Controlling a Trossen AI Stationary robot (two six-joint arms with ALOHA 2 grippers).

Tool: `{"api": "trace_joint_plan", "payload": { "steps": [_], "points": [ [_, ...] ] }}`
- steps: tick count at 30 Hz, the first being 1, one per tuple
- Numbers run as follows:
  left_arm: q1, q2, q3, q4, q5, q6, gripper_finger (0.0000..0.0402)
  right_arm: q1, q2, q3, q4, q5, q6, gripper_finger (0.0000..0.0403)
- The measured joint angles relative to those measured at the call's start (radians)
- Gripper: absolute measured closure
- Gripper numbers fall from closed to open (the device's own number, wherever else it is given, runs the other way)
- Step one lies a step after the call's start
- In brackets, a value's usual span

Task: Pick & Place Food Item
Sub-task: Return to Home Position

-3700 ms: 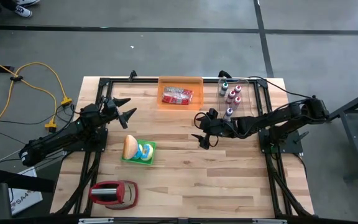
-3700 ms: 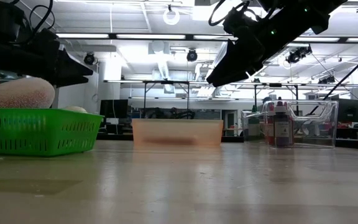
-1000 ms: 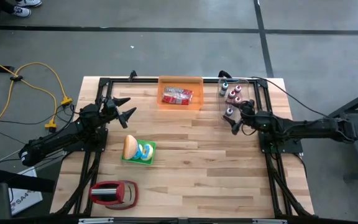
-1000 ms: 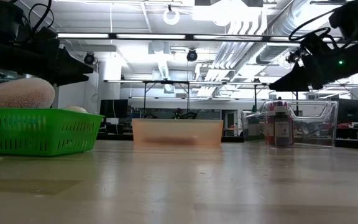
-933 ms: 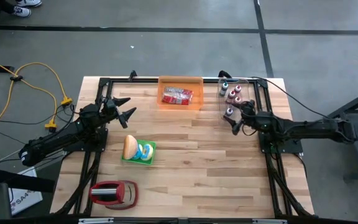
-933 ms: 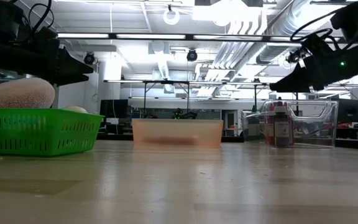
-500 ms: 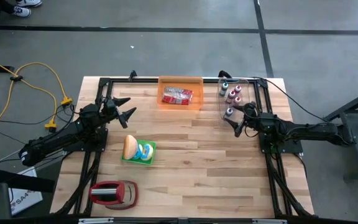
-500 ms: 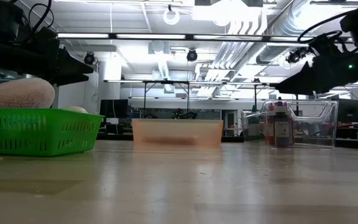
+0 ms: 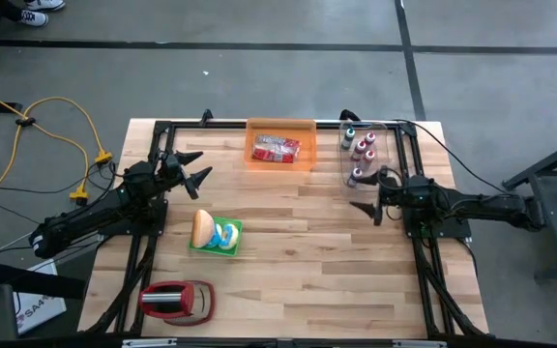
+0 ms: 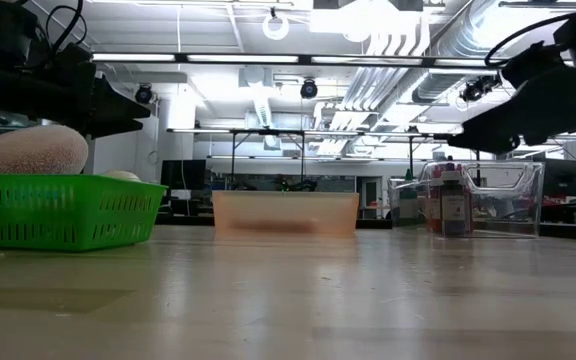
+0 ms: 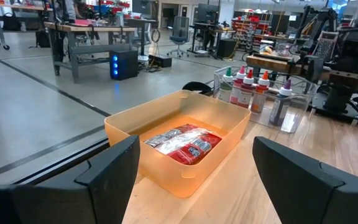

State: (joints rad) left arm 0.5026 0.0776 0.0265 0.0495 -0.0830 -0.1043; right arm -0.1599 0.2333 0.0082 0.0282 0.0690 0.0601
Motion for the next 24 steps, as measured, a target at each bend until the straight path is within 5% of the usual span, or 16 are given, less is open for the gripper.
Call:
{"api": "trace_joint_plan", "payload": {
  "steps": [3, 24],
  "points": [
    [0.000, 0.000, 0.000, 0.000, 0.000, 0.000, 0.0096, 0.001, 0.000, 0.000, -0.013, -0.082, 0.001, 0.0050],
    [0.000, 0.000, 0.000, 0.000, 0.000, 0.000, 0.0096, 0.000, 0.000, -0.002, -0.014, -0.077, 0.042, 0.0050]
  ]
}}
